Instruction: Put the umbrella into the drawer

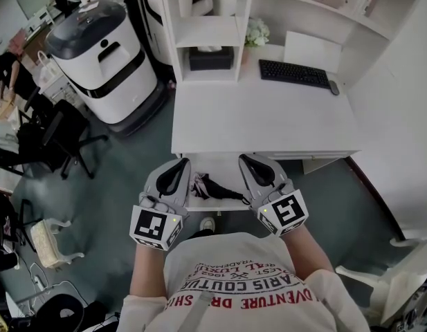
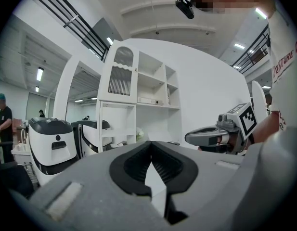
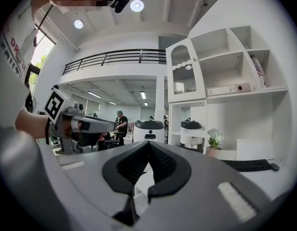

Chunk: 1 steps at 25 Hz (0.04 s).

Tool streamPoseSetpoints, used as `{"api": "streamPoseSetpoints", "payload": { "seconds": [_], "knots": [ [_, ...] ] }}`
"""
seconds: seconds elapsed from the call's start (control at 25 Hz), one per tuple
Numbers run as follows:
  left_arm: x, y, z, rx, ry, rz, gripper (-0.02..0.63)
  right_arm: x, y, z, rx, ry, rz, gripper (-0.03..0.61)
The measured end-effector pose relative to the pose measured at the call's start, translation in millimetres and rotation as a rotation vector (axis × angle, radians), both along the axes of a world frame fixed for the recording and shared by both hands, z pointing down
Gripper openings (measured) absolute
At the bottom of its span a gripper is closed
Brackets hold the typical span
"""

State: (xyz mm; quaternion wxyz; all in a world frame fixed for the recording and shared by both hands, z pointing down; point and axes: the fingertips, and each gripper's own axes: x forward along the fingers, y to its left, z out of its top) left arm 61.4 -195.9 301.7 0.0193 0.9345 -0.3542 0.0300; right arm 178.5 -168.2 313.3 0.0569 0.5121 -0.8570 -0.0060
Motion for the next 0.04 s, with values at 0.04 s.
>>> {"api": "streamPoseSetpoints", "payload": {
  "seconds": [0.04],
  "knots": [
    [-0.2,0.0,0.3,-0.001,0.001,-0.001,0.005,-0.2,0.0,0.5,0.002,0.006,0.000,-0.001]
  ]
}}
